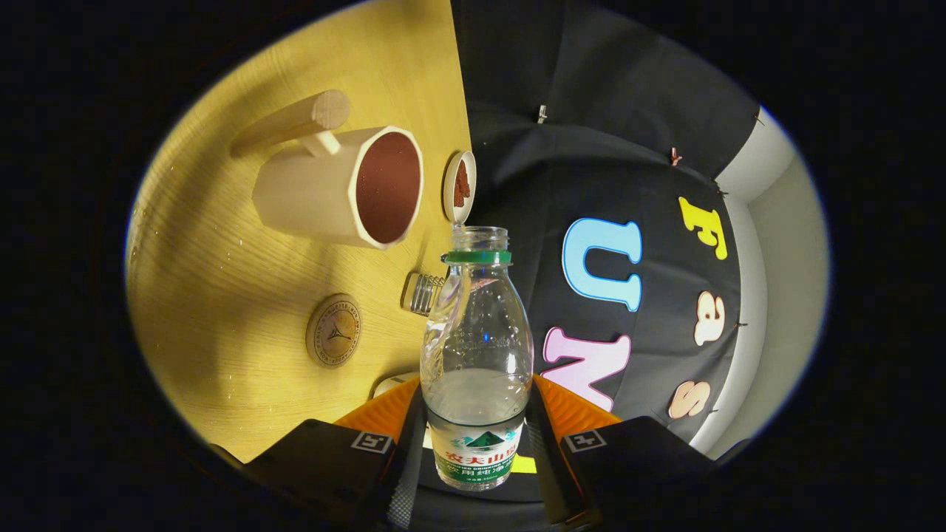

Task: Take the bottle from table, then pour the juice into the cup, finally place the bottle on the coaster

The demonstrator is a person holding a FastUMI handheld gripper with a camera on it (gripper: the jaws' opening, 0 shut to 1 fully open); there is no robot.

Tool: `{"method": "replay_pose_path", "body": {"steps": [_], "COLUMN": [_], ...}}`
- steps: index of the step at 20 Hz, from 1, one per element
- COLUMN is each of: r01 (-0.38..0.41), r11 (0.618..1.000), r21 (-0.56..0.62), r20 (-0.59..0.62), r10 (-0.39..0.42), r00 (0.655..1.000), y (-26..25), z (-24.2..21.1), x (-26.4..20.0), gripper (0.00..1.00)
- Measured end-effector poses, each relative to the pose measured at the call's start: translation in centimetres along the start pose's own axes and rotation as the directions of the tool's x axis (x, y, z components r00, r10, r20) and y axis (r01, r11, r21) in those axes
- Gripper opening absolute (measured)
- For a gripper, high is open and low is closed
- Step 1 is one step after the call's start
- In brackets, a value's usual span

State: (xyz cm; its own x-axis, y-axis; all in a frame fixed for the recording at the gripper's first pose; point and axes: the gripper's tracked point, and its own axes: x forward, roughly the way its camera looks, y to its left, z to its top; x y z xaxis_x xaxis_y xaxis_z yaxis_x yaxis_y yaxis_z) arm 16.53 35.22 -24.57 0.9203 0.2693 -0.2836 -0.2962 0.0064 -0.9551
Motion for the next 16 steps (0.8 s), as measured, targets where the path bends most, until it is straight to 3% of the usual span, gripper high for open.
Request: {"method": "replay_pose_path", "body": {"steps": [16], "r01": [0.005], "r11": [0.991], "r21": [-0.135], "r20": [0.025], "r10": [-0.002], "r00": [1.0], "y": [-0.76], "z": [0.16], "x": [0.49], "gripper": [0.68]}}
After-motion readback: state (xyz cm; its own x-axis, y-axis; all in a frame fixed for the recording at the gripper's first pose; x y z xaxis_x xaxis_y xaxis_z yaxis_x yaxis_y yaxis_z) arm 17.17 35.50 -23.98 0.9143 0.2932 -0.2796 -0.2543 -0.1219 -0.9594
